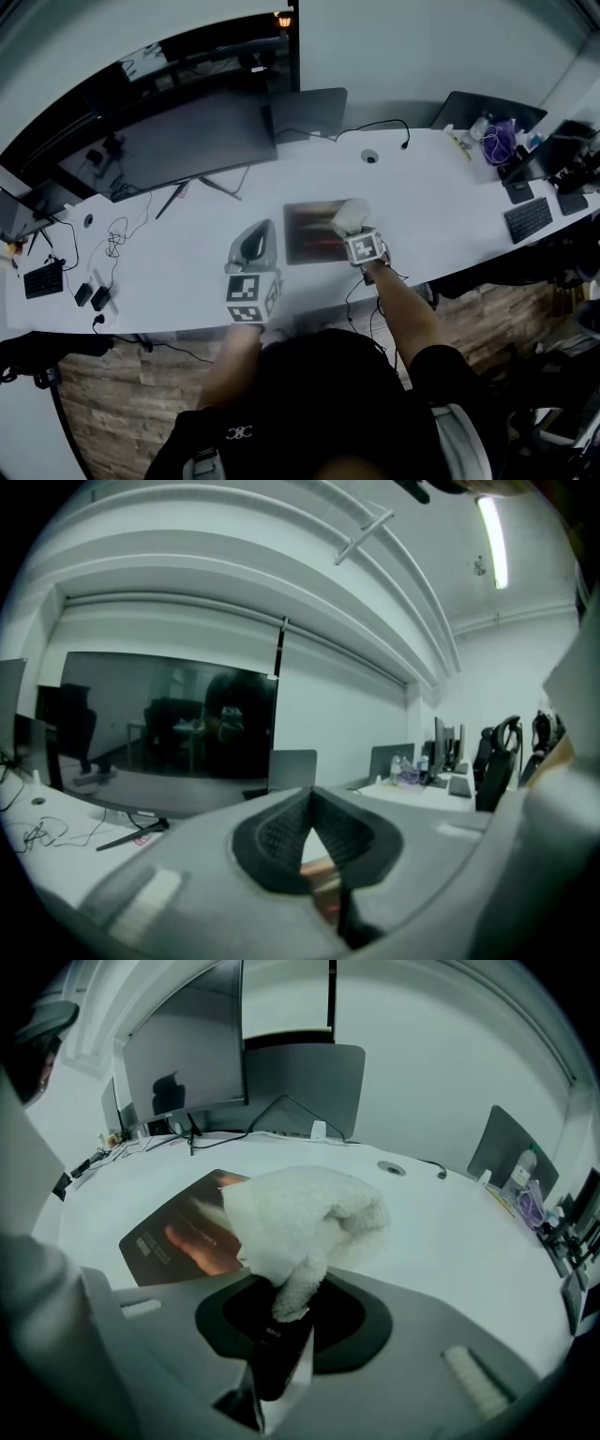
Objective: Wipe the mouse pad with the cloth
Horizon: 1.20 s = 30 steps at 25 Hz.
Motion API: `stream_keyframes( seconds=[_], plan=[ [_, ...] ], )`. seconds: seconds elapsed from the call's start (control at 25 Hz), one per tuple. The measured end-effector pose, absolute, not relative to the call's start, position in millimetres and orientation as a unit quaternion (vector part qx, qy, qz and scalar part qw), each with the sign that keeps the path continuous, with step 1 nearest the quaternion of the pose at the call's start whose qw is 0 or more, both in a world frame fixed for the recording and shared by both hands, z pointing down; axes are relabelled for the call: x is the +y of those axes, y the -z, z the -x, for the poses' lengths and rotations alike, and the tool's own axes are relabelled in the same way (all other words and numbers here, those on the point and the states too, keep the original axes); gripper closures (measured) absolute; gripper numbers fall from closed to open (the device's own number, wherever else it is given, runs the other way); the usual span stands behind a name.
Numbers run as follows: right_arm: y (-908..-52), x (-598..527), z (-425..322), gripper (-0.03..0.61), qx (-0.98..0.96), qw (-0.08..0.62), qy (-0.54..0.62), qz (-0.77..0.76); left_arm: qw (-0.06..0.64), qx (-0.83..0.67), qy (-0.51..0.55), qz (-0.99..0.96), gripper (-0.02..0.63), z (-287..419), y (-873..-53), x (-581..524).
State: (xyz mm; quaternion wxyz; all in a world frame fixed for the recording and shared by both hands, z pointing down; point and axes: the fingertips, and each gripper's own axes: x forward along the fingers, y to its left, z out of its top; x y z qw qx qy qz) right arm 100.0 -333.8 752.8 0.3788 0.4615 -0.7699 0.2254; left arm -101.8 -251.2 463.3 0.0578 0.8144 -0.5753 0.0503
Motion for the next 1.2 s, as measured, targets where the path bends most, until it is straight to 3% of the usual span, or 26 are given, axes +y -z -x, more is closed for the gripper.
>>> stream_keyframes(
  seconds=[0.88,1.2],
  plan=[
    [-753,-269,-116,0.495,-0.762,0.355,-0.217,-0.496,0.062,-0.536,-0.046,-0.841,0.615,96,-464,-233],
    [-754,-267,-118,0.499,-0.739,0.378,-0.227,-0.51,0.051,-0.532,-0.042,-0.844,0.615,108,-459,-229]
  ],
)
